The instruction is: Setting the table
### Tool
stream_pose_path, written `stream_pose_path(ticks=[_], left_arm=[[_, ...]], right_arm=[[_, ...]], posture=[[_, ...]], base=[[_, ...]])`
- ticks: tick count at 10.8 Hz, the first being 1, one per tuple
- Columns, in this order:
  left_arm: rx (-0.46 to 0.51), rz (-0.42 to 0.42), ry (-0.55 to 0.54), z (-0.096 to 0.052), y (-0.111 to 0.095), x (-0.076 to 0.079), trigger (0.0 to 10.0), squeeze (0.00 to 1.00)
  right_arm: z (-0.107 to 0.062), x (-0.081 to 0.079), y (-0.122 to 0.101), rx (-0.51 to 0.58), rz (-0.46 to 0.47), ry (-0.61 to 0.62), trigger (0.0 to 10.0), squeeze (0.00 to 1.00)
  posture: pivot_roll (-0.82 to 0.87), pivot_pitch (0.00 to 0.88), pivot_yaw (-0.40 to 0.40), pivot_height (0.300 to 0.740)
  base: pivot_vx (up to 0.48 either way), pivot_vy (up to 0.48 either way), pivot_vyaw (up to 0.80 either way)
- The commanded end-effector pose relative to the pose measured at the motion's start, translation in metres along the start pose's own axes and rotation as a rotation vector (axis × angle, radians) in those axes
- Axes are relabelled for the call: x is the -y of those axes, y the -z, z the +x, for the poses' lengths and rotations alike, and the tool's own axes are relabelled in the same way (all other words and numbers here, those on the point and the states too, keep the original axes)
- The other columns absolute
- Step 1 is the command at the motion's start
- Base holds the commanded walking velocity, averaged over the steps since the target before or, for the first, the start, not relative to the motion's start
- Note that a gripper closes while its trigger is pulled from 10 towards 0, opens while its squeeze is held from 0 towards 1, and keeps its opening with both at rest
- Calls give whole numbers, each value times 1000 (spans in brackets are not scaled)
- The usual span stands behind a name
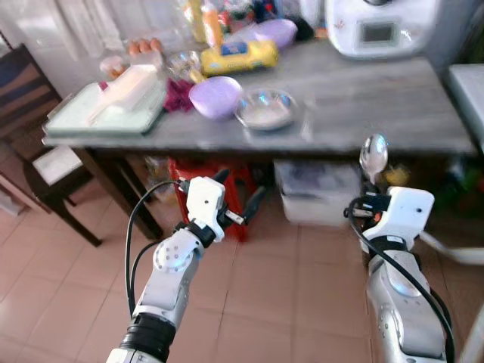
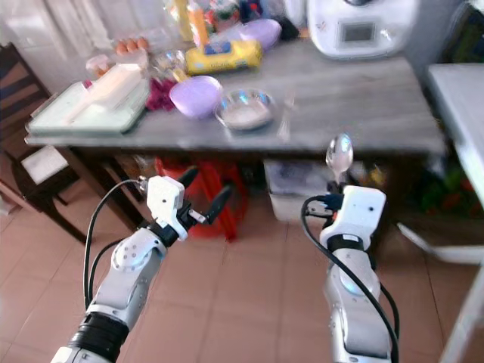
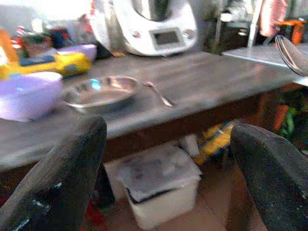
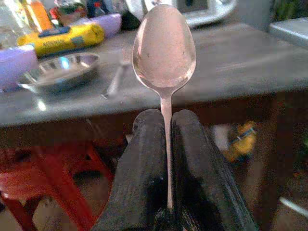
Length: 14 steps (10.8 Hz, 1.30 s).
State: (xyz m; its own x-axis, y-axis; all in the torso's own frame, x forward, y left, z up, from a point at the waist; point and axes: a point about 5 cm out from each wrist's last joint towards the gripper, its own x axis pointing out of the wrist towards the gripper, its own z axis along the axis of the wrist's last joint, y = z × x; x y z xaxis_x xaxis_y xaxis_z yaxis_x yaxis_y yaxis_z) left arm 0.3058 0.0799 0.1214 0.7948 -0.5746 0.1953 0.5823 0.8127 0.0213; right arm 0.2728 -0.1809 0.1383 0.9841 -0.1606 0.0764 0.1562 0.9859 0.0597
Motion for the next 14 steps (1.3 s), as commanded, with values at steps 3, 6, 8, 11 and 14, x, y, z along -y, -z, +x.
stream_pose_path(ticks=[3,6,8,11,14], left_arm=[[-26,18,-12,-9,3,-6,10000,0],[-33,19,-13,-11,5,-5,10000,0],[-22,11,-17,-13,3,-5,10000,0],[2,33,-49,-25,-9,-12,10000,0],[-19,25,-60,-48,-11,-14,10000,0]], right_arm=[[2,-10,-1,3,21,-31,10000,0],[3,-11,-1,6,13,-39,10000,0],[3,-13,0,2,11,-39,10000,0],[2,-11,-3,19,6,-31,10000,0],[-1,0,-6,39,-2,22,10000,0]], posture=[[-124,81,138,740],[-120,81,134,740],[-118,83,137,740],[-117,87,140,740],[-111,92,144,740]], base=[[436,0,-698],[395,0,0],[187,0,0],[0,0,0],[0,0,0]])
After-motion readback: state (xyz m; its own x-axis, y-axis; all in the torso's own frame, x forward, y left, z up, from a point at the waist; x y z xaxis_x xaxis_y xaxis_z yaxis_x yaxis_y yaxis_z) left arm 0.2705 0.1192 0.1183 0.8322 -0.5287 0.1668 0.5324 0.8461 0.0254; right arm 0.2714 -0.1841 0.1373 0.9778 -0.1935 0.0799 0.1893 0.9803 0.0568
